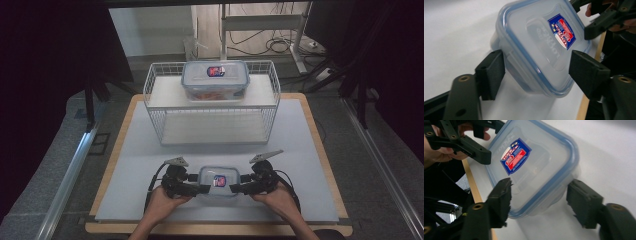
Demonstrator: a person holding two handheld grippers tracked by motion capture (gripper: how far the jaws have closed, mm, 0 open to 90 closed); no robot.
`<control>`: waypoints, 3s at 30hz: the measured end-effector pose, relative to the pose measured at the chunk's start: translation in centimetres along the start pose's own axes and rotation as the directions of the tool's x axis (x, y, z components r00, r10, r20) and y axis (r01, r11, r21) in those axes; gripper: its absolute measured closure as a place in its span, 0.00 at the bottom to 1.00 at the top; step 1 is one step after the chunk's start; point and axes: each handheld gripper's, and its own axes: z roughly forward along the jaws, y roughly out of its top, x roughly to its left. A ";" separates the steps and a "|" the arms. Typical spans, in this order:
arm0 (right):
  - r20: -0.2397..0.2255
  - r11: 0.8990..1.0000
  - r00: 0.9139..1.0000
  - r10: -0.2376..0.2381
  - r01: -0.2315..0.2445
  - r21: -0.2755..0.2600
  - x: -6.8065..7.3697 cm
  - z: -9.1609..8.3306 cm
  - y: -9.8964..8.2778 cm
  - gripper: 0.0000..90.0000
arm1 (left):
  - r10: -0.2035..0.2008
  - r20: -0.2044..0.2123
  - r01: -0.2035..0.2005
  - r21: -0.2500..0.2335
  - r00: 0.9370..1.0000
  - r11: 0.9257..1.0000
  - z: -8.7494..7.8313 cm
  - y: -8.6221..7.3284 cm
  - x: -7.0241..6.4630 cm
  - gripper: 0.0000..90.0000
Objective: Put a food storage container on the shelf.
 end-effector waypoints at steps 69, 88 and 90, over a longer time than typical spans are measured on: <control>-0.126 0.955 0.992 0.000 -0.037 -0.293 1.4 -7.9 8.7 0.65 | 0.031 0.072 -0.011 -0.260 0.997 0.966 -9.2 10.1 -1.7 0.64; -0.128 0.937 0.992 0.007 -0.051 -0.347 1.4 -10.8 14.0 0.65 | 0.036 0.052 -0.020 -0.290 0.998 0.957 -11.9 16.0 -2.4 0.64; -0.127 0.933 0.992 0.005 -0.050 -0.356 1.4 -11.1 14.7 0.65 | 0.038 0.048 -0.023 -0.295 0.998 0.955 -12.3 16.7 -2.4 0.64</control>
